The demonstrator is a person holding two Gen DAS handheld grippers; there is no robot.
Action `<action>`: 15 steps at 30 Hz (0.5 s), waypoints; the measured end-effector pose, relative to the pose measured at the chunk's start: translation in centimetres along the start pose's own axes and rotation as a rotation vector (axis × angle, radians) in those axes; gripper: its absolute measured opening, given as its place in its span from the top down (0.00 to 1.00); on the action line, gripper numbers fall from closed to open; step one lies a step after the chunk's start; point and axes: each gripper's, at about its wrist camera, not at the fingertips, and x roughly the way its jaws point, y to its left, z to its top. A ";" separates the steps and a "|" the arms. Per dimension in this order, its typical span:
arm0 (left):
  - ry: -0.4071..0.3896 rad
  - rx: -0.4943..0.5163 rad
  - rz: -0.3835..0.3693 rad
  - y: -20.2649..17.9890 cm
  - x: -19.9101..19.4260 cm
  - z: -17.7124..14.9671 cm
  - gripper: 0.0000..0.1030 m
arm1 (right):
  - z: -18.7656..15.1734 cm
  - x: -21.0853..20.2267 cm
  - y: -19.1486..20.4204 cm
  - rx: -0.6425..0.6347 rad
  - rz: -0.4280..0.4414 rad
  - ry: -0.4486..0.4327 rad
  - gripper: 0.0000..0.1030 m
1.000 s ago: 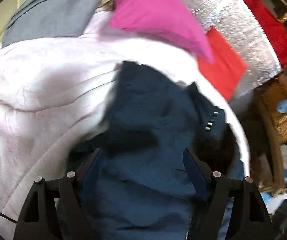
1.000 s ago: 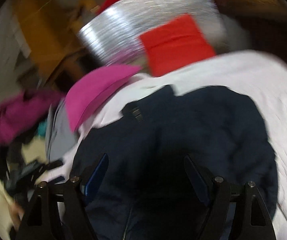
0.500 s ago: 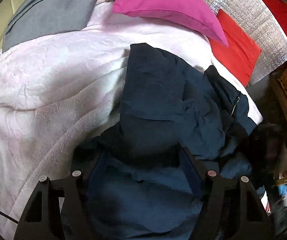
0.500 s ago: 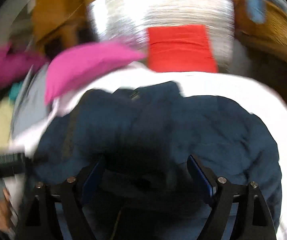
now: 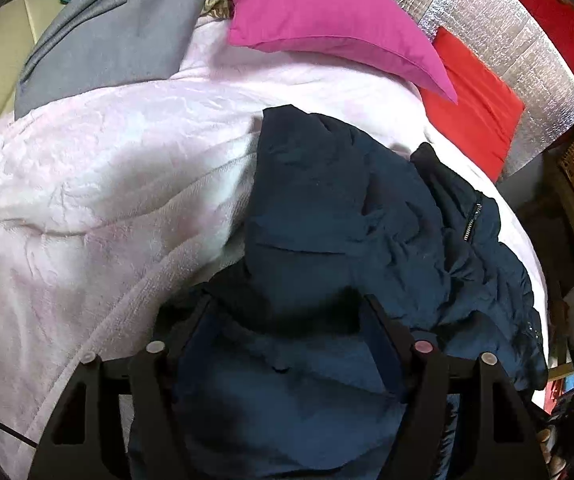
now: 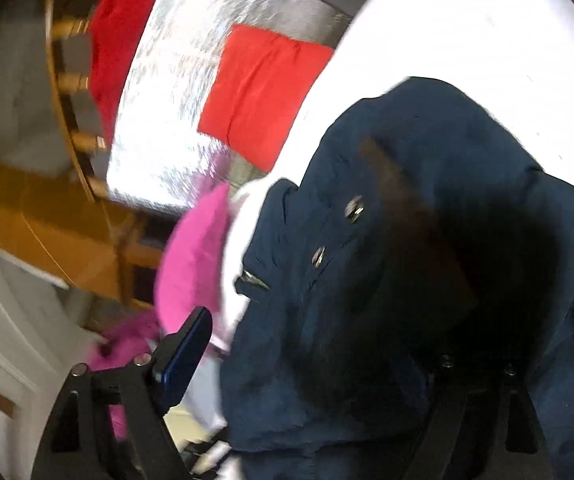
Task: Fold large clothes
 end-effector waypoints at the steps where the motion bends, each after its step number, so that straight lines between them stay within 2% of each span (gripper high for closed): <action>1: -0.001 0.004 0.011 0.0 0.1 0.0 0.37 | 0.4 0.0 -0.5 0.023 -0.001 -0.003 0.23; 3: -0.005 0.008 0.020 0.1 0.3 0.0 0.43 | 0.8 0.0 -1.4 0.048 -0.026 -0.006 0.36; 5: -0.012 0.011 0.037 0.2 0.3 0.0 0.49 | 1.1 0.2 -1.5 0.052 -0.065 -0.010 0.59; 7: -0.013 0.010 0.042 0.2 0.3 0.0 0.52 | 0.7 -0.2 -1.4 0.038 -0.103 -0.013 0.68; 10: -0.027 0.023 0.052 0.0 -0.1 0.1 0.54 | 0.4 -1.0 0.3 -0.032 -0.107 -0.033 0.76; 13: -0.043 0.045 0.063 -0.3 -0.6 0.1 0.54 | 0.6 -2.6 2.7 -0.135 -0.081 -0.074 0.76; 15: -0.036 0.052 0.076 -0.4 -0.4 0.1 0.54 | 0.6 -3.1 3.1 -0.163 -0.113 -0.082 0.76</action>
